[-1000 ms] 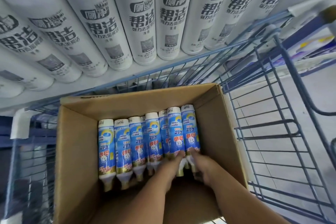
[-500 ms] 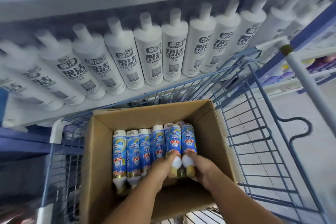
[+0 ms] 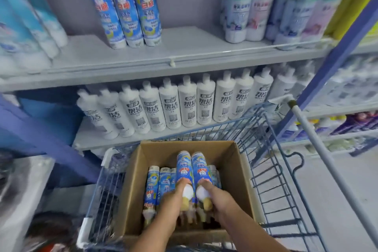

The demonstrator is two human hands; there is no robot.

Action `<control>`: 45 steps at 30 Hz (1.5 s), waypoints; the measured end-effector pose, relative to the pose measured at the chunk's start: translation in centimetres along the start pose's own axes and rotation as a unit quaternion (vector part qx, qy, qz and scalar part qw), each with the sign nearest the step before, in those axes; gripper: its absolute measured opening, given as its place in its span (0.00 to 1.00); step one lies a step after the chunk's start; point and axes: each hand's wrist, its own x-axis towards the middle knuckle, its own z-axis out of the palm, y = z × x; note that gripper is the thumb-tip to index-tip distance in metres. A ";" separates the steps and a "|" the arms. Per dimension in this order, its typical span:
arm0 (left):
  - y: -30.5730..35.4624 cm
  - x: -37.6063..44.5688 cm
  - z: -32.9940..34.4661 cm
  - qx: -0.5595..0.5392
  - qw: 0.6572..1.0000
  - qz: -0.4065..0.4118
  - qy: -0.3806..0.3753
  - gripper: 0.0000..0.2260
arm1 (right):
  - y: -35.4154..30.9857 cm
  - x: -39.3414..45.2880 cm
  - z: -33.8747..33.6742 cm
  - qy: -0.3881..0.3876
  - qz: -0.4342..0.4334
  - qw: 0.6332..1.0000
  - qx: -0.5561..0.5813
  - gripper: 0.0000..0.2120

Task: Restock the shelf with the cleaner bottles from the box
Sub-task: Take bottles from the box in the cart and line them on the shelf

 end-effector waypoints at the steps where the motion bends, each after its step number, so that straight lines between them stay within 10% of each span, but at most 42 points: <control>1: 0.4 -0.9 -0.4 -0.011 1.000 0.015 0.000 0.25 | -0.3 -0.8 0.4 -0.001 -0.015 1.000 -0.003 0.29; 26: 14.0 -15.8 -17.2 -0.198 0.932 0.297 0.059 0.19 | -13.9 -20.9 15.7 -0.135 -0.306 0.939 -0.074 0.28; 45: 27.2 -6.3 -25.7 -0.125 0.956 0.264 -0.004 0.24 | -24.4 -17.1 27.7 -0.042 -0.270 0.957 -0.099 0.23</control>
